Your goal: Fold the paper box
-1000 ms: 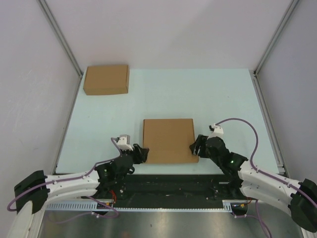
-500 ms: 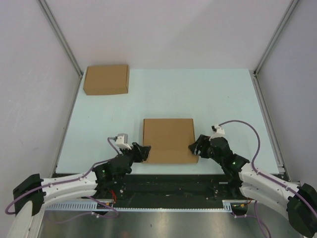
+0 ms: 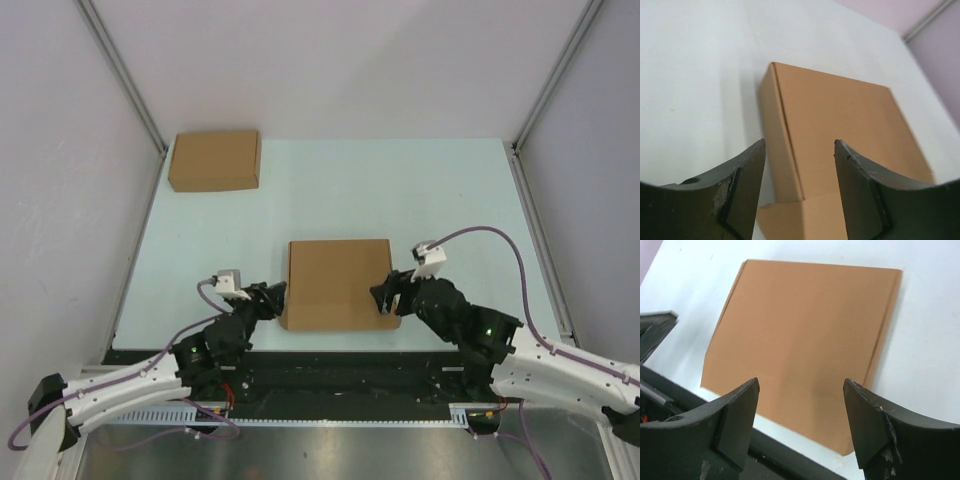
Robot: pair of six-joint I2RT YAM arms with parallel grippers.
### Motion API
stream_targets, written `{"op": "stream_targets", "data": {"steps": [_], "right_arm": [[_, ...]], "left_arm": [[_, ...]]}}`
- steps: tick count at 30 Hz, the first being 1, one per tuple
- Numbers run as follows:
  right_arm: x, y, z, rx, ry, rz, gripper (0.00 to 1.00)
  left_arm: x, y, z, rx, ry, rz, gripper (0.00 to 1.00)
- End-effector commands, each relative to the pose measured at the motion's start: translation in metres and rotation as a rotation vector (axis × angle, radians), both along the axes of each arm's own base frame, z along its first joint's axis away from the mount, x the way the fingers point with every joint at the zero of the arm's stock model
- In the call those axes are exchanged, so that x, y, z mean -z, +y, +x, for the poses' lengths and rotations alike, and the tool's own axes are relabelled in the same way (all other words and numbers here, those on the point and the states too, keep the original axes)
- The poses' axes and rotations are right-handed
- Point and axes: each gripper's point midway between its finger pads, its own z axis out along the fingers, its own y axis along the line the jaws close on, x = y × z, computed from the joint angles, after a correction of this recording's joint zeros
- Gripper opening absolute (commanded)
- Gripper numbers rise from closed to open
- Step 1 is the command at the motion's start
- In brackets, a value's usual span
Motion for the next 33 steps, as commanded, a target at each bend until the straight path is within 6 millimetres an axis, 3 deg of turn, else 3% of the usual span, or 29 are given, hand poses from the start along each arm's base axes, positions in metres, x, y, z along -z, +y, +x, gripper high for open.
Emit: {"op": "stream_targets", "data": {"steps": [1,2,3,4,5,6,8,10,12,13,14,16,17,19,20,24,28,29,31,32,33], "right_arm": [[-0.001,-0.003,-0.016,0.042,-0.059,-0.114,0.73],[0.002,-0.001,-0.019,0.041,-0.060,-0.120,0.73],[0.001,0.003,-0.023,0.034,-0.064,-0.112,0.73],[0.003,0.004,-0.025,0.033,-0.058,-0.113,0.73],[0.006,0.007,-0.027,0.042,-0.032,-0.087,0.73],[0.008,0.006,-0.028,0.047,-0.024,-0.085,0.73],[0.010,0.002,-0.026,0.087,-0.016,-0.072,0.73],[0.007,-0.019,-0.009,0.218,-0.057,-0.094,0.73],[0.012,-0.023,0.003,0.237,-0.030,-0.099,0.74],[0.015,-0.037,0.021,0.312,-0.002,-0.082,0.75],[0.020,-0.042,0.029,0.325,0.031,-0.072,0.76],[0.032,-0.030,0.033,0.251,0.103,-0.018,0.77],[0.045,-0.042,0.040,0.292,0.133,-0.012,0.78],[0.052,-0.035,0.045,0.266,0.164,0.051,0.78],[0.063,-0.043,0.049,0.291,0.185,0.059,0.78],[0.062,-0.027,0.066,0.234,0.186,0.166,0.77],[0.055,-0.012,0.082,0.197,0.155,0.228,0.77],[0.066,-0.008,0.083,0.185,0.191,0.215,0.77],[0.068,-0.003,0.093,0.176,0.196,0.231,0.76],[0.083,0.001,0.094,0.165,0.239,0.217,0.75],[0.082,0.005,0.099,0.157,0.230,0.231,0.74]], "left_arm": [[-0.028,0.010,0.027,-0.106,-0.046,0.175,0.62],[-0.035,-0.003,0.040,-0.098,-0.018,0.226,0.62],[-0.028,-0.016,0.044,-0.035,0.032,0.276,0.62],[-0.025,-0.011,0.058,-0.067,0.083,0.305,0.62],[-0.028,-0.023,0.074,-0.082,0.140,0.318,0.61],[-0.019,-0.021,0.076,-0.084,0.197,0.376,0.60],[-0.021,-0.029,0.085,-0.079,0.196,0.386,0.59],[-0.027,-0.035,0.090,-0.070,0.157,0.335,0.59],[-0.022,-0.033,0.092,-0.076,0.165,0.299,0.60],[-0.018,-0.031,0.094,-0.065,0.181,0.283,0.61],[-0.008,-0.030,0.092,-0.058,0.208,0.280,0.62],[0.000,-0.032,0.090,-0.033,0.226,0.279,0.65],[0.007,-0.031,0.088,-0.027,0.238,0.287,0.66],[0.015,-0.025,0.087,-0.041,0.259,0.275,0.67],[0.023,-0.026,0.085,-0.032,0.278,0.260,0.67],[0.041,-0.030,0.076,-0.003,0.332,0.208,0.67],[0.048,-0.037,0.063,0.040,0.327,0.063,0.67],[0.051,-0.037,0.061,0.047,0.321,0.052,0.67],[0.057,-0.037,0.061,0.048,0.332,0.073,0.67],[0.062,-0.038,0.062,0.048,0.352,0.093,0.67],[0.065,-0.039,0.064,0.049,0.362,0.101,0.67]]}}
